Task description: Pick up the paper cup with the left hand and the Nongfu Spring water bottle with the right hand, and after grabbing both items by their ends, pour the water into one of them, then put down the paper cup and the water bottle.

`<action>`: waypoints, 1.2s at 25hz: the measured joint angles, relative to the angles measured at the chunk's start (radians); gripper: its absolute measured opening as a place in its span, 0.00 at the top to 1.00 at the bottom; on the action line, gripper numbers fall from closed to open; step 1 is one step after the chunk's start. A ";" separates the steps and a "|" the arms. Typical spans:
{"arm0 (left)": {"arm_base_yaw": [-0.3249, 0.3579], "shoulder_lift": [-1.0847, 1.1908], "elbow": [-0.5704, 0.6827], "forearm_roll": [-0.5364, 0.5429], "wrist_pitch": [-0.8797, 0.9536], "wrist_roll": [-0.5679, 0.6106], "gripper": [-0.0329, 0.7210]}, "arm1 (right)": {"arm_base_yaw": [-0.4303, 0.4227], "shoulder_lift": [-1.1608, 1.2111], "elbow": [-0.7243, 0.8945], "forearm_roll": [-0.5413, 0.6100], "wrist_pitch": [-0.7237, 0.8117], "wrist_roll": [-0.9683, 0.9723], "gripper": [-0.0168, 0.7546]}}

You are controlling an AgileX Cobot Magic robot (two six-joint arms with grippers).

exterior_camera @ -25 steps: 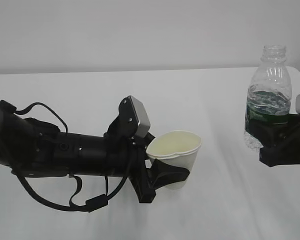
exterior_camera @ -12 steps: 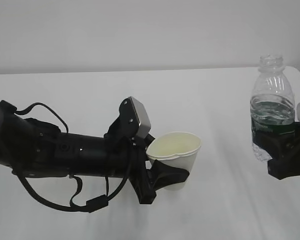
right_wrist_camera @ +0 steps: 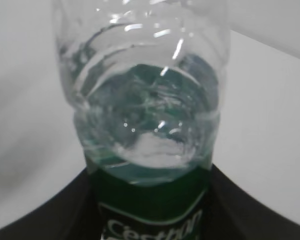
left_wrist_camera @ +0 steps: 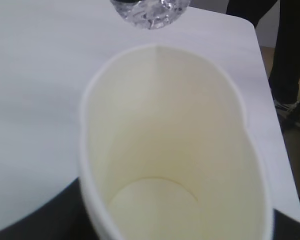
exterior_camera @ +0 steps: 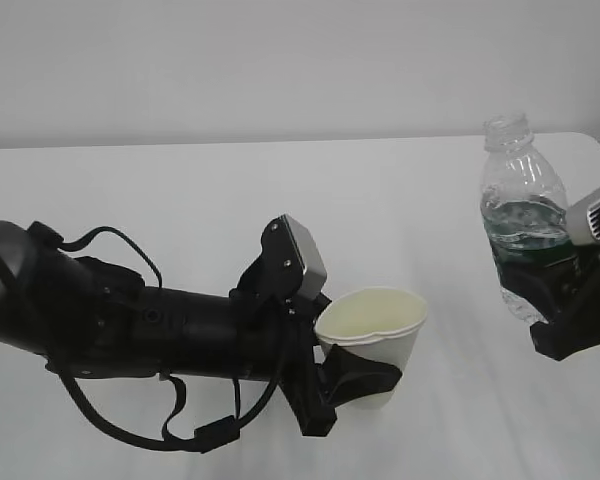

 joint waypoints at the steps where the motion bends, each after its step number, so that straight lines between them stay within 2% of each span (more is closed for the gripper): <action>1: 0.000 0.007 0.000 -0.002 0.000 -0.002 0.43 | 0.000 0.000 0.000 -0.007 0.000 0.000 0.48; 11: 0.000 0.019 0.000 0.015 -0.062 -0.030 0.43 | 0.000 0.000 0.000 -0.102 0.000 -0.013 0.48; 16: 0.000 0.019 0.000 0.049 -0.078 -0.041 0.43 | 0.000 0.000 0.000 -0.110 0.000 -0.068 0.48; 30: 0.000 0.019 0.000 0.057 -0.078 -0.044 0.43 | 0.000 0.000 0.000 -0.112 0.000 -0.247 0.48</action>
